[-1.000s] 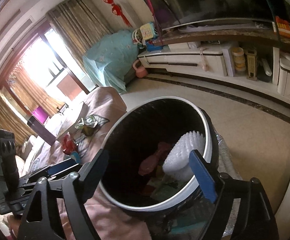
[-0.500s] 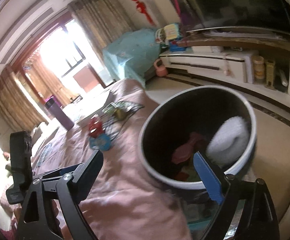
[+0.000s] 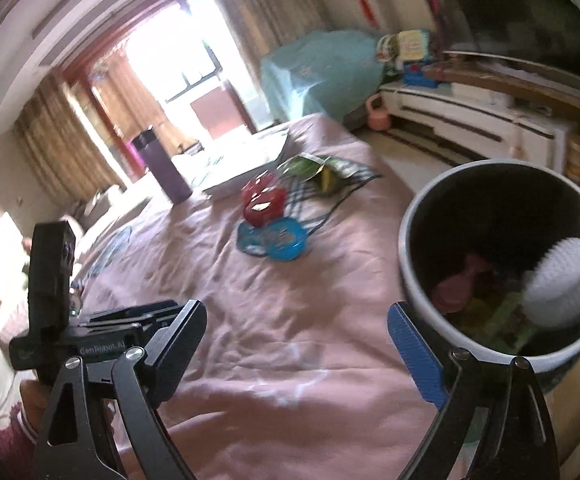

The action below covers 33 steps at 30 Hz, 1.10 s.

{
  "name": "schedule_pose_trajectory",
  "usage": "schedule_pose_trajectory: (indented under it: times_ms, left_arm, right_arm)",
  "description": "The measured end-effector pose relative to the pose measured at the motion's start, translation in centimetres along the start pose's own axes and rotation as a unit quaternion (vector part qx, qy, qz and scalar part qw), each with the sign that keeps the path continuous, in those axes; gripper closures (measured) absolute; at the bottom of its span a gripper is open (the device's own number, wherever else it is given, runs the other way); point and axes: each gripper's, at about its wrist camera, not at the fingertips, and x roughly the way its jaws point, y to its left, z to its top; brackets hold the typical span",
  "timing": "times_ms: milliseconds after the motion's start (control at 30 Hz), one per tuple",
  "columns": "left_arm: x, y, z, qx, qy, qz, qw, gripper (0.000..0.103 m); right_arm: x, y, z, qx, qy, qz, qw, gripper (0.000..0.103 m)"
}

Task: Collect trash
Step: 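Grasp the blue candy with the left tool while the right tool grasps the red snack bag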

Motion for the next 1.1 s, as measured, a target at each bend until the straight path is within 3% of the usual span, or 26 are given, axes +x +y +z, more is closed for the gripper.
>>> schedule_pose_trajectory:
  times_ms: [433,867,1033,1100]
  left_arm:
    - [0.1,3.2,1.5,-0.016,-0.004,0.014,0.9998,0.036]
    - [0.1,7.0,1.1,-0.056,0.003,0.026,0.9981,0.036]
    - [-1.0,8.9,0.3,-0.077,-0.004,0.033,0.9964,0.036]
    - [-1.3,9.8,-0.1,-0.084,-0.002,0.038,0.9957,0.036]
  right_arm:
    - [5.1,1.3,2.6,-0.027,0.036,0.012,0.999,0.010]
    - [12.9,1.1,6.0,-0.036,0.084,0.017,0.996,0.011]
    - [13.7,2.5,5.2,-0.018,0.112,0.080,0.990,0.021]
    - [13.6,4.2,4.4,-0.015,0.131,0.138,0.982,0.022]
